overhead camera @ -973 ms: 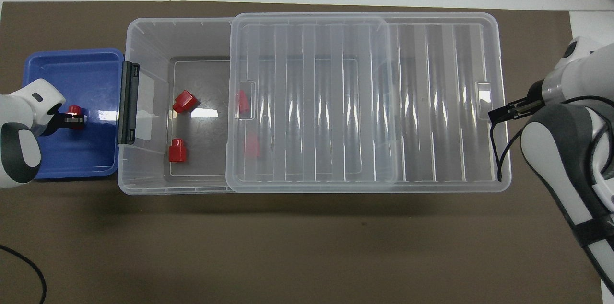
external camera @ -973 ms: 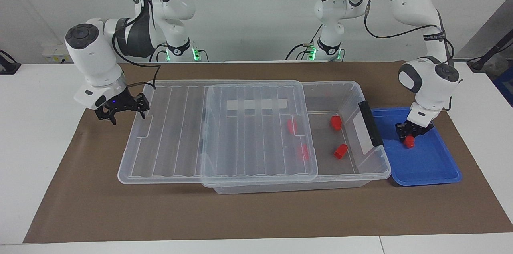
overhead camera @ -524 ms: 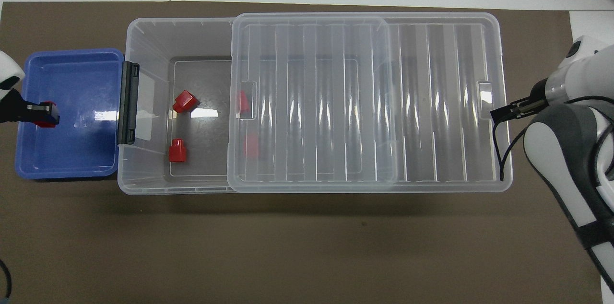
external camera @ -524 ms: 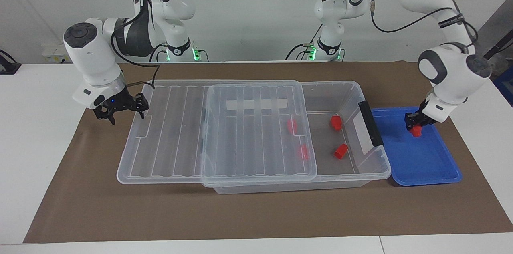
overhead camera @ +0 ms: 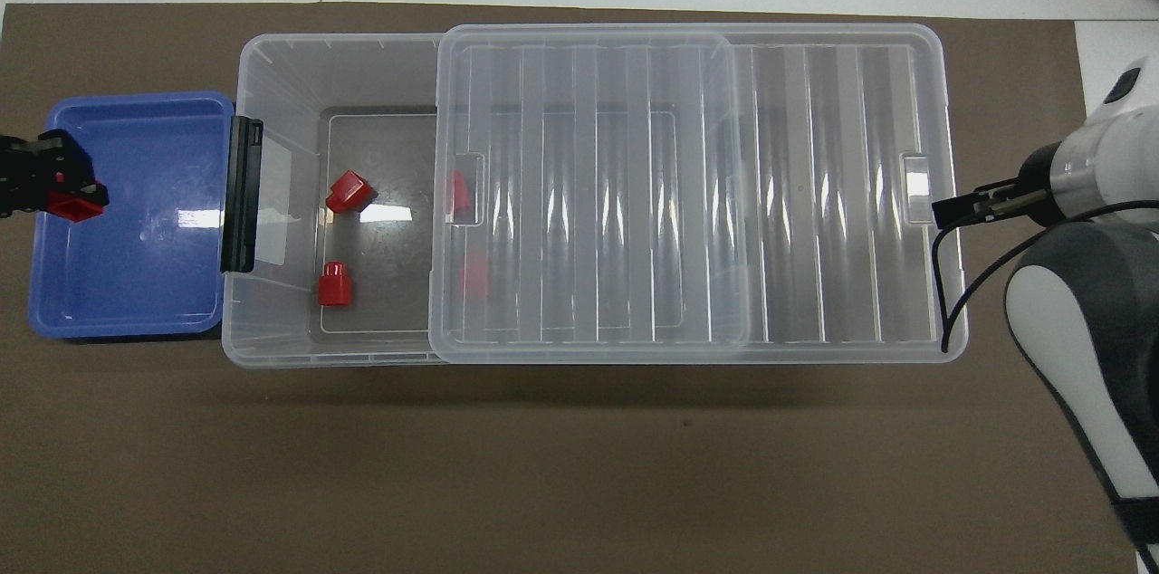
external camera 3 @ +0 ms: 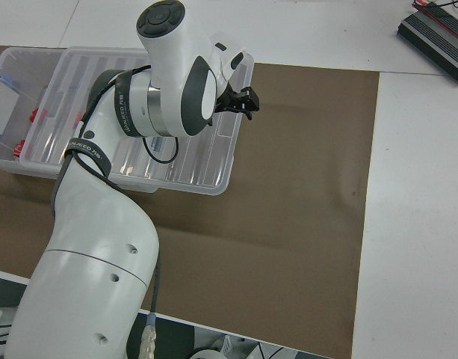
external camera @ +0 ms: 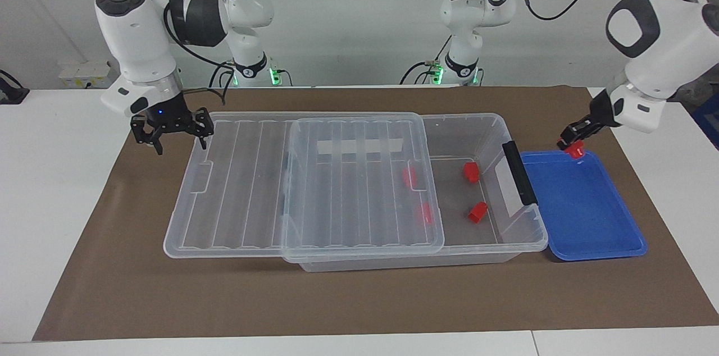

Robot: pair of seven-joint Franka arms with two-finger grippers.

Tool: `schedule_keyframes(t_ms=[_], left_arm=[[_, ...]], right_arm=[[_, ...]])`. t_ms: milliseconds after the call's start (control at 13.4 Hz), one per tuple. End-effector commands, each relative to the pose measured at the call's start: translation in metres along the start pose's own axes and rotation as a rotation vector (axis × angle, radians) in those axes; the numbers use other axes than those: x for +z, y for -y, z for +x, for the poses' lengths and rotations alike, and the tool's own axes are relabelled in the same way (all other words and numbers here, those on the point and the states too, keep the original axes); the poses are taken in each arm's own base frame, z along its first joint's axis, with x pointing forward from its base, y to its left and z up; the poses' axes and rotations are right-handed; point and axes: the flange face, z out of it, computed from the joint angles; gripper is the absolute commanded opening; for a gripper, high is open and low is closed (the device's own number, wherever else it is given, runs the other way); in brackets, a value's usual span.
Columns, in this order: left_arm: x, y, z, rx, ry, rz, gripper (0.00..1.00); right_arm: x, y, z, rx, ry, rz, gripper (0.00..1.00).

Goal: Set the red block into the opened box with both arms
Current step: 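Carry the red block into the opened box with the left gripper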

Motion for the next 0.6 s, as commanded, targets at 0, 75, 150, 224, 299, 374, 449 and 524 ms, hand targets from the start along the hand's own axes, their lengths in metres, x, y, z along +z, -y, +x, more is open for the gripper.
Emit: schedule_keyframes(t_ms=[0,75,150,224,299,374,449,524], left_arm=[[0.021,-0.076,-0.027,-0.270,-0.087,-0.061,0.00],[0.033,-0.096,-0.044,-0.271,-0.087,-0.064,0.00],[0.038,-0.104,-0.054,-0.281,-0.088,-0.066,0.00],[0.043,-0.105,-0.058,-0.276,-0.095,-0.073,0.00],[0.055,-0.105,-0.065,-0.271,-0.097,-0.073,0.00],[0.073,-0.103,-0.078,-0.260,-0.108,-0.084,0.00],[0.099,-0.098,-0.094,-0.246,-0.135,-0.096,0.00],[0.117,-0.093,-0.106,-0.232,-0.167,-0.109,0.00]], right_arm=[[-0.031,0.015,0.008,0.106,-0.005,0.061,0.98],[-0.044,0.018,0.011,0.124,-0.012,0.062,0.98],[-0.055,0.022,0.012,0.136,-0.015,0.063,0.98],[-0.061,0.022,0.016,0.161,-0.004,0.067,0.98],[-0.071,0.020,0.023,0.200,0.003,0.070,0.98],[-0.079,0.019,0.028,0.222,0.012,0.074,0.98],[-0.086,0.019,0.030,0.239,0.019,0.082,0.98],[-0.088,0.019,0.032,0.274,0.032,0.111,0.98]])
